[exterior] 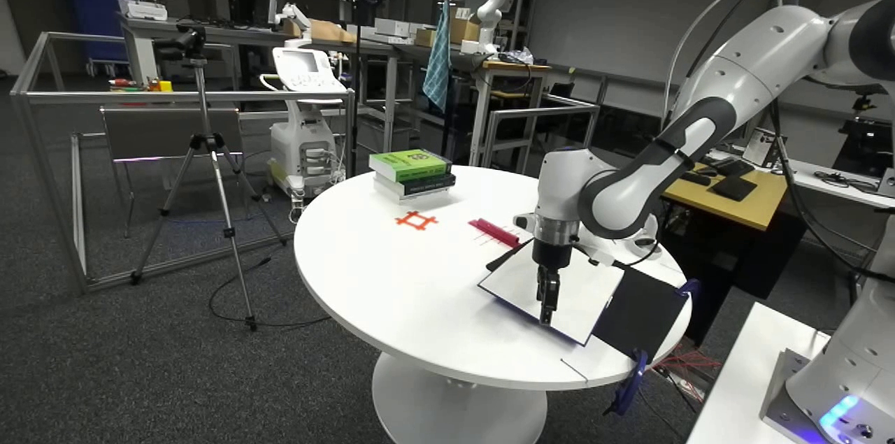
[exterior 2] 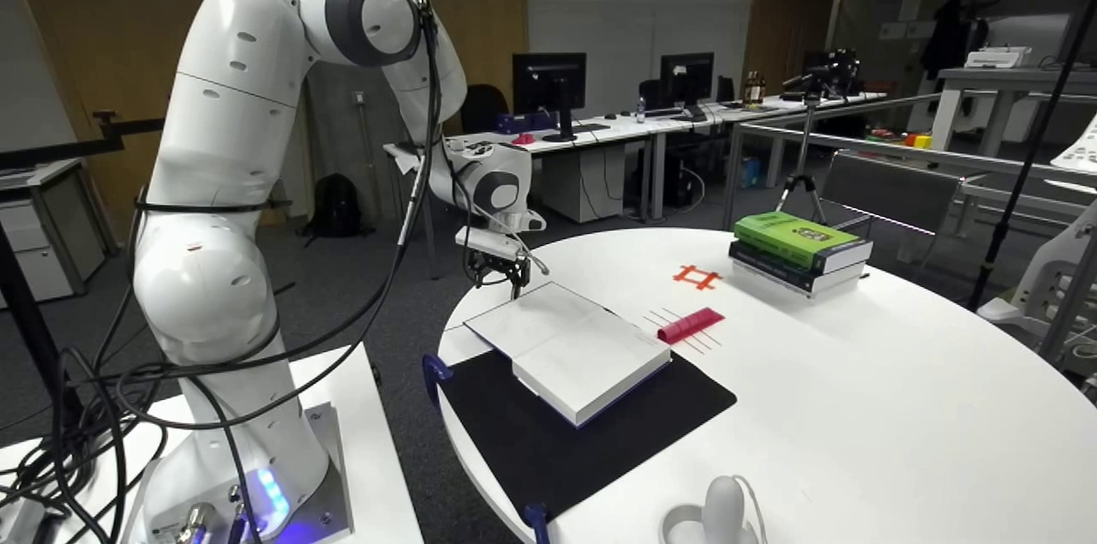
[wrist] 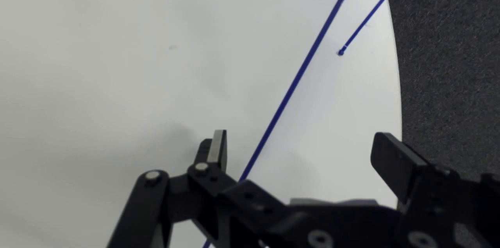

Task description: Open the book

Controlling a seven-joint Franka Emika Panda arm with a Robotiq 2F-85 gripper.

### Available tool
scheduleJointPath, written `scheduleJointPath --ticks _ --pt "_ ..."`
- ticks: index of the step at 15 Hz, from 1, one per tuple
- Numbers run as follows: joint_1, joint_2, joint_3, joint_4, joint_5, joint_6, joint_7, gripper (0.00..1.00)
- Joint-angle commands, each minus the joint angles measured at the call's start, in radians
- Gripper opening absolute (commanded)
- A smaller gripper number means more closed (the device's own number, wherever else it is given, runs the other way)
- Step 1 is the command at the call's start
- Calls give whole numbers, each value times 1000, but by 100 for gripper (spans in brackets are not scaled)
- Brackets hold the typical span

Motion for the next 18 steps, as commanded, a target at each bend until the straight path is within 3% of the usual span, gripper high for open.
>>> scheduleJointPath --ticks 1,9,13,18 --pt "-5 -129 33 -52 26 -12 -7 100" --pt "-12 -337 24 -62 94 -98 -16 100" --pt "-15 -464 -30 -76 66 -202 -13 100" --pt "-27 -595 -105 -103 56 -238 -39 100"
